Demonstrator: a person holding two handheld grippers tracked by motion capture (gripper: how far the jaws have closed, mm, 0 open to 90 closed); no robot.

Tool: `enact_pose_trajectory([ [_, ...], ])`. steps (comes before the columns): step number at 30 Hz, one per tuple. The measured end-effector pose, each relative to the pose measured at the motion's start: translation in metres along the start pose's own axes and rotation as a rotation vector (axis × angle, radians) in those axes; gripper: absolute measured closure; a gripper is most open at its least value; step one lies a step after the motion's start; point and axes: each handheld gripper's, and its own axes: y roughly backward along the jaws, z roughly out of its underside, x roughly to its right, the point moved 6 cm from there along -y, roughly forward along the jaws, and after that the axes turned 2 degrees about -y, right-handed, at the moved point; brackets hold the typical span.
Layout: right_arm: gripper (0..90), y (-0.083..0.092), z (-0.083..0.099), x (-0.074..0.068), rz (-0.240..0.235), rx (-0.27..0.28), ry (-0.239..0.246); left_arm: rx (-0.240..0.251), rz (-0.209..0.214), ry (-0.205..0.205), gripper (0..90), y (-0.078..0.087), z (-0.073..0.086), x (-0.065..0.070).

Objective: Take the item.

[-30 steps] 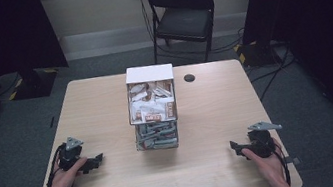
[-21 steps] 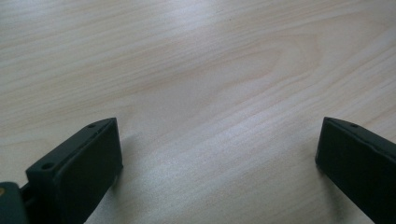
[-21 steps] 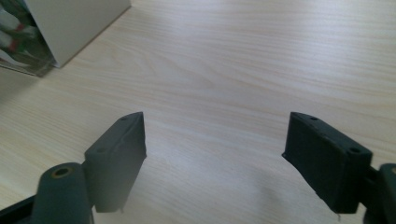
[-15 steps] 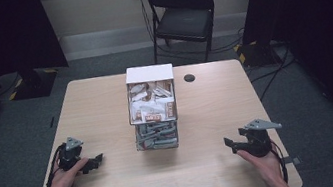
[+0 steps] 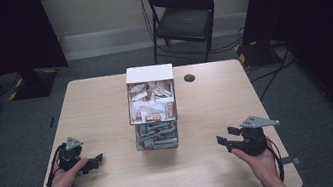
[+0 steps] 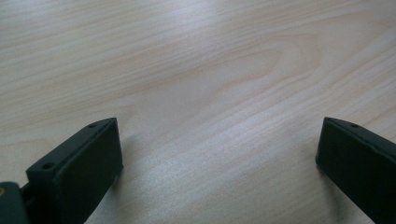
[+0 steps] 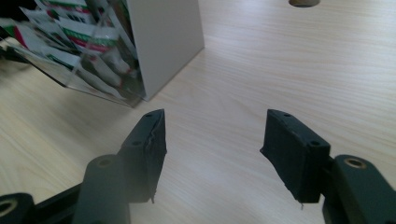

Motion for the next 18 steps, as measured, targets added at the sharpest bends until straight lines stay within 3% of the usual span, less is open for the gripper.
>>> enact_pose_trajectory([
  [18, 46.5, -0.013, -0.026, -0.034, -0.122, 0.013, 0.047, 0.002, 0.000, 0.000, 0.0, 0.000, 0.000, 0.000],
])
